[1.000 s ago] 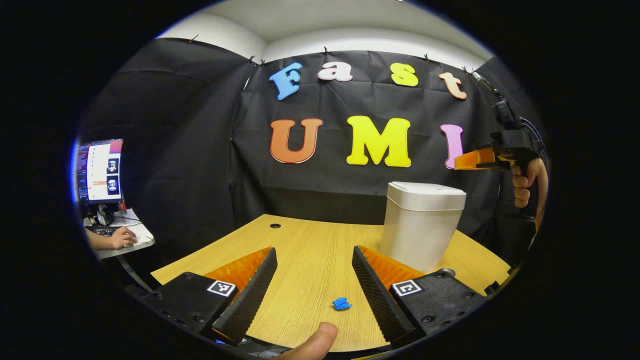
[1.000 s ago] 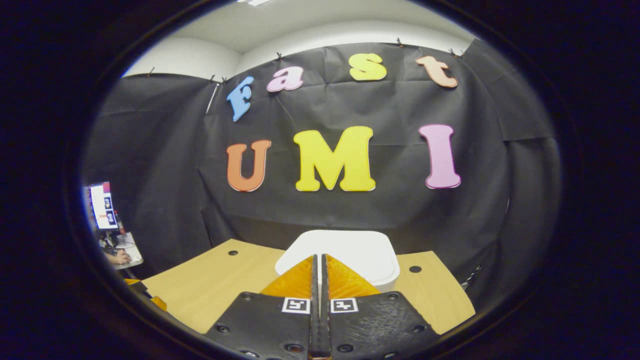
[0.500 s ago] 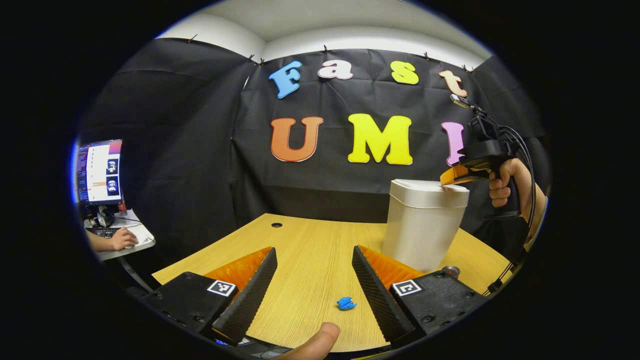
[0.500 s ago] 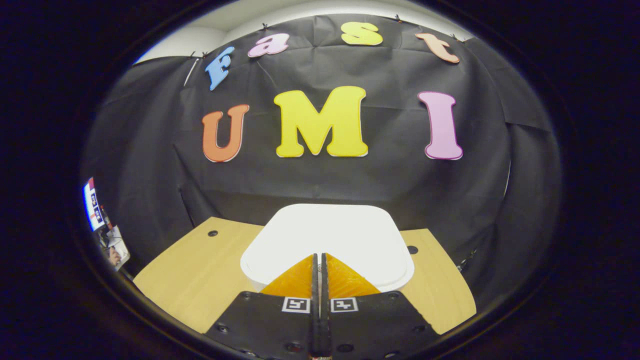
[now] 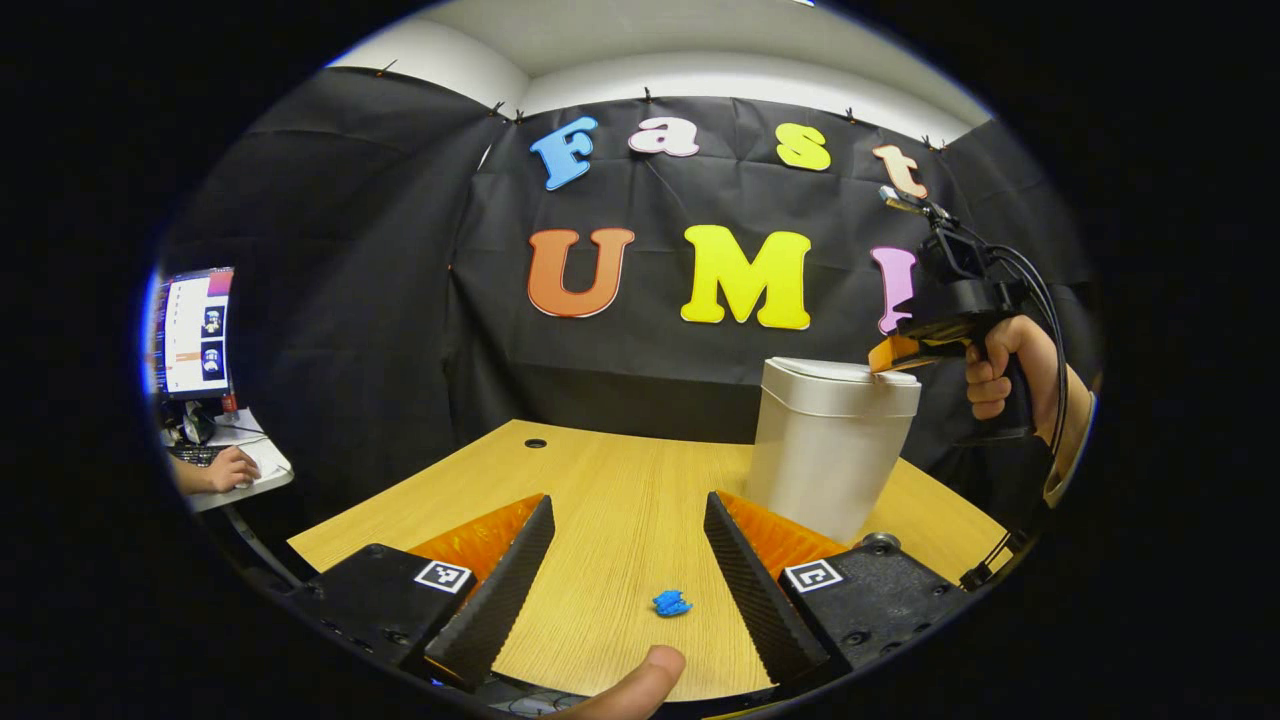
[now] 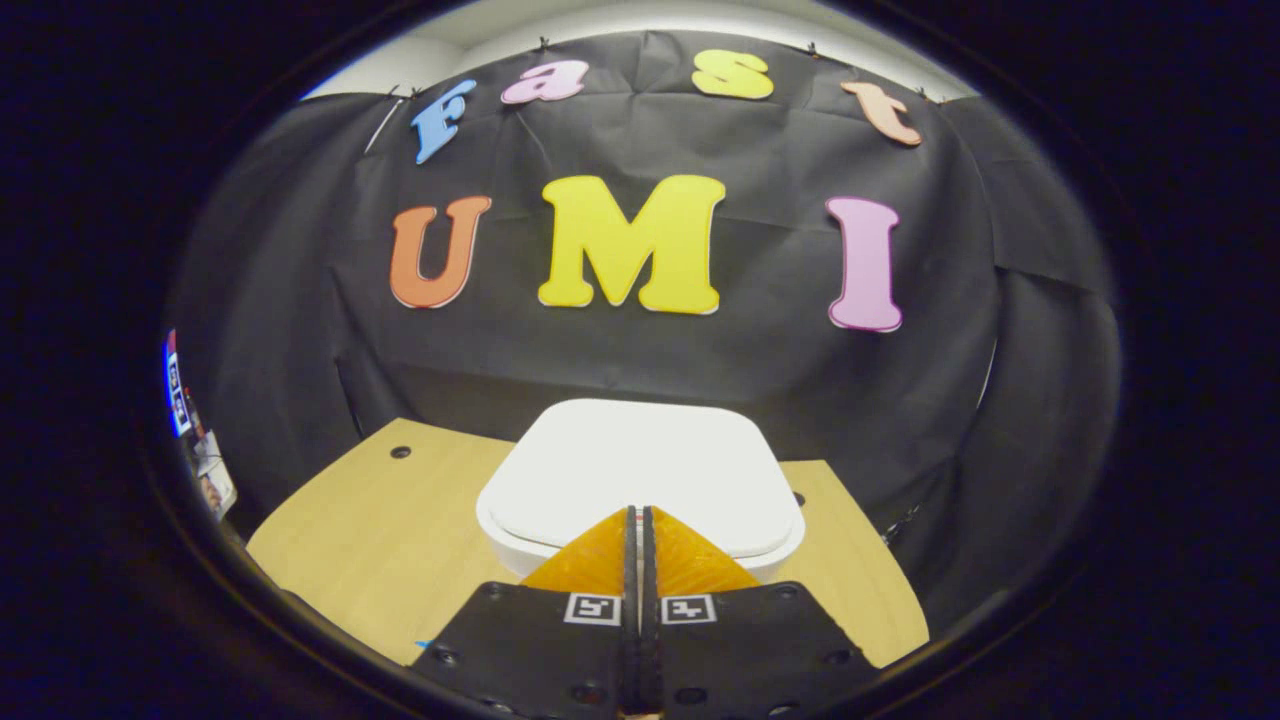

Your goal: Press the lid of the desktop garbage bin to open it, pick up the crumpled paper on the desktop and throw it into the bin, then pick up the pop can on the desktop and drop it into the bin, and finally close the garbage bin lid.

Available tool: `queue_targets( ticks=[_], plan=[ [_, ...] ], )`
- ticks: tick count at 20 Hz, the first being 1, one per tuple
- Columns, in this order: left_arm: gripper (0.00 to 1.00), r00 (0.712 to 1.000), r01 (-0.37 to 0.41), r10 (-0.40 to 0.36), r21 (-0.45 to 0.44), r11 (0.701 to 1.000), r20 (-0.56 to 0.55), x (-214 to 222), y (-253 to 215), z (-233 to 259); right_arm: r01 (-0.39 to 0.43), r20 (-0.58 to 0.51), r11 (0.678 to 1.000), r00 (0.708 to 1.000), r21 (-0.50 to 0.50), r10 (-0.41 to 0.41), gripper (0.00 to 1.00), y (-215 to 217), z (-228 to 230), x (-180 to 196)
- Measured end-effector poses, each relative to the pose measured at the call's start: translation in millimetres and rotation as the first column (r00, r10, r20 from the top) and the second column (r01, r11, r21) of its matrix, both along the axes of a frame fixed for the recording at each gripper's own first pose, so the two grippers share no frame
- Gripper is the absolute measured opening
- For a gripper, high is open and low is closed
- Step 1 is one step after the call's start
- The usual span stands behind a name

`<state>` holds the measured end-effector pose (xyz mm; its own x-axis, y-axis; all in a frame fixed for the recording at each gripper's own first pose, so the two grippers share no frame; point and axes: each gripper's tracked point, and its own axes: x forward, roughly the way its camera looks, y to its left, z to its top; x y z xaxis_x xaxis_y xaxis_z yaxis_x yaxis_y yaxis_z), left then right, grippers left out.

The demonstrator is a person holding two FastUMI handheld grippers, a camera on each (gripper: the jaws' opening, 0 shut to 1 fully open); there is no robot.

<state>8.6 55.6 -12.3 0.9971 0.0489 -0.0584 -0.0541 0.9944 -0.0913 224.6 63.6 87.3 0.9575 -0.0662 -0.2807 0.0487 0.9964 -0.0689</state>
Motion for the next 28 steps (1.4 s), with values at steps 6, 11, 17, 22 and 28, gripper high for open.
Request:
queue_targets(
  ticks=[6, 11, 17, 22, 28],
  plan=[
    [0.98, 1.0, 0.001, -0.001, -0.001, 1.0, -0.023, 7, -1, -10, -0.042, 0.076, 0.998, 0.996, 0.05, 0.039, 0.0, 2, 3, -43],
    [0.98, 0.996, 0.046, -0.044, 0.026, 0.999, -0.076, 25, -5, -34, -0.041, 0.125, 0.998, 0.992, 0.05, 0.034, 0.0, -1, -26, -77],
    [0.98, 0.978, 0.084, -0.077, 0.029, 0.996, -0.195, 48, 1, -79, -0.09, 0.151, 0.995, 0.985, 0.048, 0.081, 0.42, 13, -69, -117],
    [0.98, 0.941, 0.2, -0.181, 0.035, 0.979, -0.285, 60, -16, -116, -0.112, 0.18, 0.994, 0.978, 0.016, 0.107, 0.95, 11, -102, -155],
    [0.96, 0.876, 0.259, -0.239, -0.008, 0.966, -0.42, 68, -33, -163, -0.148, 0.136, 0.989, 0.98, 0.014, 0.144, 0.95, -2, -180, -198]
  ],
)
